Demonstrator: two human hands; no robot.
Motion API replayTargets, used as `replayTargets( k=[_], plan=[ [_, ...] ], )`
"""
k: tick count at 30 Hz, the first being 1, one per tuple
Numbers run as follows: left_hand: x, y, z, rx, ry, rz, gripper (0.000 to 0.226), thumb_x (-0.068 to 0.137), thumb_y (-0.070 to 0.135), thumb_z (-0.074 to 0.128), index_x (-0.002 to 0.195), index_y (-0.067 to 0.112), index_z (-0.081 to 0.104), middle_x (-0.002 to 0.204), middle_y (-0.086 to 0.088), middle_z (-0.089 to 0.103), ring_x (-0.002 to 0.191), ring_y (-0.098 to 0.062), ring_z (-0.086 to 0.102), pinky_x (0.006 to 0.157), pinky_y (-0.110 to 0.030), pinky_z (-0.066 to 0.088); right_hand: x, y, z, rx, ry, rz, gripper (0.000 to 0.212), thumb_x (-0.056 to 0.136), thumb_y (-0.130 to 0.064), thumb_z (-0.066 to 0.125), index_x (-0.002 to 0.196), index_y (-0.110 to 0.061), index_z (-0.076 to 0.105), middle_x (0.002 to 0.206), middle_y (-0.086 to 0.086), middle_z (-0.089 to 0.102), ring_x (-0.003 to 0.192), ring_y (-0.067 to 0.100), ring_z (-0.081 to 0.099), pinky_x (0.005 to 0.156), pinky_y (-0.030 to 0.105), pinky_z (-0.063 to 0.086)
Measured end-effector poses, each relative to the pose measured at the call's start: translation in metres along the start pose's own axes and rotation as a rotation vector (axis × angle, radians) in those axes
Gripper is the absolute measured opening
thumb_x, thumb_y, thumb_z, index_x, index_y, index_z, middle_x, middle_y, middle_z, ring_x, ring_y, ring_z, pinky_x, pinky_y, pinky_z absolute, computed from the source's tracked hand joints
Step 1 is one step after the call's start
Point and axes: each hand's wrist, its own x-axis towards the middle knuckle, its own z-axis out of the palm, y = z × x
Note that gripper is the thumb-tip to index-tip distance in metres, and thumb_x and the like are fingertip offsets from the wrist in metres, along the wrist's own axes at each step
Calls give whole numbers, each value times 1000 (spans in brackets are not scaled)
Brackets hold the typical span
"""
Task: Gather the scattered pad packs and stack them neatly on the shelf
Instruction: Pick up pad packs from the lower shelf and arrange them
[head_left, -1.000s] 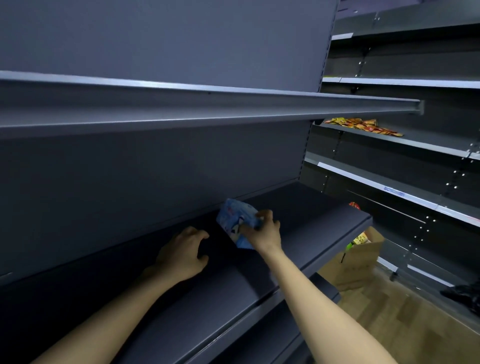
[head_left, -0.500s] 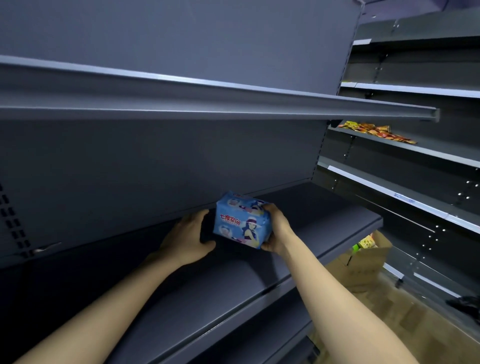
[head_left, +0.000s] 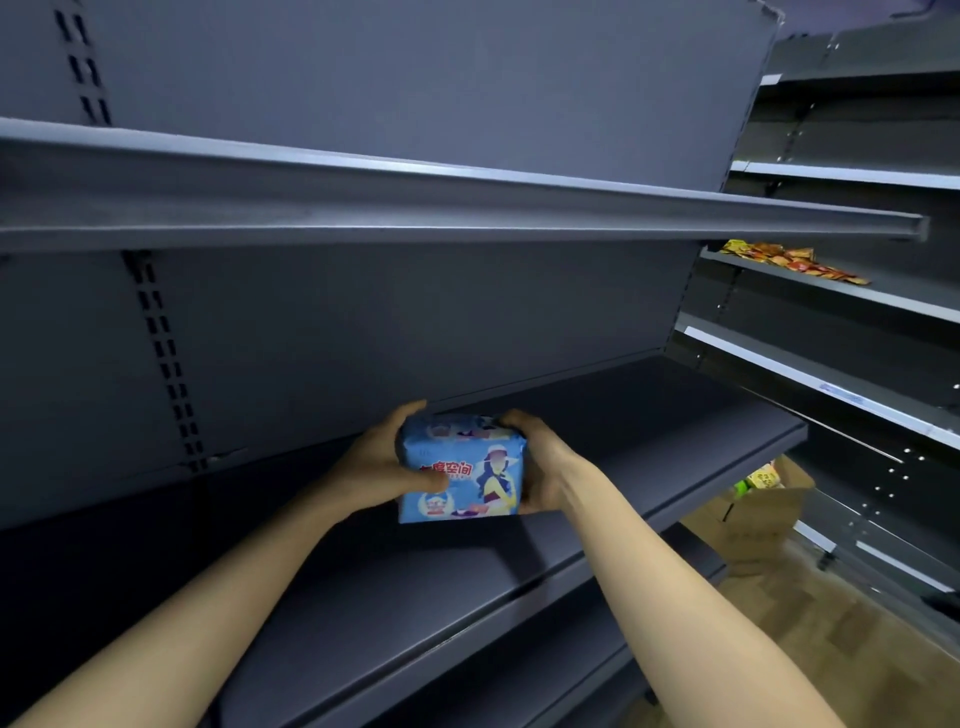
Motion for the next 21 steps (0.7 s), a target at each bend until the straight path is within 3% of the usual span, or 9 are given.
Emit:
replayTargets(
  k=[3,5,6,8,10,12,15,18,21],
  plan=[
    [-18,-10,-21,-19,57,-23,88,70,3,78,142,20,32,111,3,58,91,-10,59,74,-19,46,-6,3,23,-96,2,-29,57,90,-65,35,92,-16,63,90,7,68,85,24,63,86,38,49],
    [-30,-15,-35,-68,90,-36,83,72,1,77,141,16,34,107,2,59,91,-11,59,76,-22,47,-12,5,43,-207,-22,-86,58,90,-68,29,103,-21,60,98,3,66,97,24,59,103,46,32],
    [-36,-17,-43,-97,105,-41,78,73,0,75,138,15,36,108,0,60,90,-12,59,77,-25,47,-17,7,53,-241,-34,-140,55,91,-66,31,108,-22,59,102,1,66,101,23,58,106,47,27],
    [-47,-21,-59,-129,138,-38,67,75,-1,73,131,16,41,109,-3,63,86,-9,60,75,-24,48,-25,12,73,-283,-47,-309,40,93,-52,46,118,-23,54,115,0,65,109,21,60,110,44,31],
    [-57,-23,-73,-116,148,-28,66,76,0,73,130,17,41,100,7,62,81,-1,58,69,-17,47,-35,16,90,-386,-33,-465,39,89,-27,63,124,-22,47,126,2,60,114,20,58,107,40,41],
    [-67,-27,-85,-96,146,-30,73,75,1,74,136,15,38,92,15,58,80,2,56,68,-15,45,-45,22,107,-524,9,-541,66,80,-11,72,134,-23,36,128,2,55,114,17,56,101,33,46],
    [-81,-32,-97,-86,151,-20,72,77,1,72,138,13,36,91,15,58,79,2,56,66,-13,44,-55,30,132,-706,136,-605,85,76,-7,72,145,-22,26,128,0,51,112,17,55,97,34,49],
    [-94,-36,-104,22,136,6,73,84,9,67,144,14,26,111,6,60,92,-7,58,79,-18,45,-61,39,152,-765,224,-626,80,74,-7,71,142,-24,34,120,1,56,106,19,59,92,37,51],
    [-107,-38,-109,289,125,25,78,87,22,64,147,11,16,134,5,46,119,-14,49,90,-18,36,-70,48,166,-769,285,-652,68,74,-6,69,135,-21,43,116,4,62,104,24,62,90,40,52]
  ],
)
